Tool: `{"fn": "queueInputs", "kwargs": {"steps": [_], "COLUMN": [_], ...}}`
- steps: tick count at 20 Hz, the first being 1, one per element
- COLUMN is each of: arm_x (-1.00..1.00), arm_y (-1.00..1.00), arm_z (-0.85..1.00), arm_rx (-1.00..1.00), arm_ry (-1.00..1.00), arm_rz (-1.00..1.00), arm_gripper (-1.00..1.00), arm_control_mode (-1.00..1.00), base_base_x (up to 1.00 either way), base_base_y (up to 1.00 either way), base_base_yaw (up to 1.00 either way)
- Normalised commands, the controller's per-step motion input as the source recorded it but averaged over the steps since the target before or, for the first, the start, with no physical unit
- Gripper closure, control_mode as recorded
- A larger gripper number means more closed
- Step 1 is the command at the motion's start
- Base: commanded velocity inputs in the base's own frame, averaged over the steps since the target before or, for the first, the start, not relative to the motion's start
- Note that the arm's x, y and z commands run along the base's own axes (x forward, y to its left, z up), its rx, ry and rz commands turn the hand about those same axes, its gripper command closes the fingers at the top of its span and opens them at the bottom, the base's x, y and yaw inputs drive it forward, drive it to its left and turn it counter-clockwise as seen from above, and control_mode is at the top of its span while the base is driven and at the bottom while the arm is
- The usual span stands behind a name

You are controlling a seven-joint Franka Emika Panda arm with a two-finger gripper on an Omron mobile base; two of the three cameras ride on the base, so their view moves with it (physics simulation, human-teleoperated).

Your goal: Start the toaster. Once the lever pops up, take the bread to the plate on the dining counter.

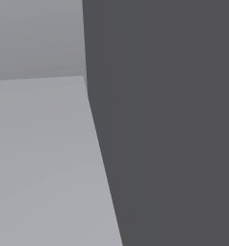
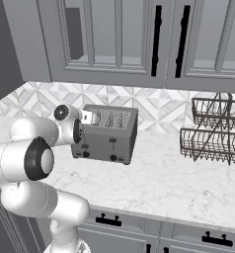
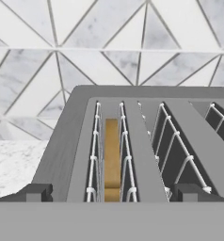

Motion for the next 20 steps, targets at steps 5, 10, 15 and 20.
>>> {"fn": "queueInputs", "kwargs": {"steps": [5, 10, 15, 20], "arm_x": [0.0, 0.0, 0.0, 0.0], "arm_y": [0.0, 0.0, 0.0, 0.0], "arm_z": [0.0, 0.0, 0.0, 0.0], "arm_rx": [0.0, 0.0, 0.0, 0.0], "arm_ry": [0.0, 0.0, 0.0, 0.0], "arm_rz": [0.0, 0.0, 0.0, 0.0], "arm_gripper": [-1.0, -1.0, -1.0, -1.0], "arm_control_mode": [-1.0, -1.0, -1.0, -1.0], "base_base_x": [0.0, 0.0, 0.0, 0.0], "base_base_y": [0.0, 0.0, 0.0, 0.0], "base_base_yaw": [0.0, 0.0, 0.0, 0.0]}}
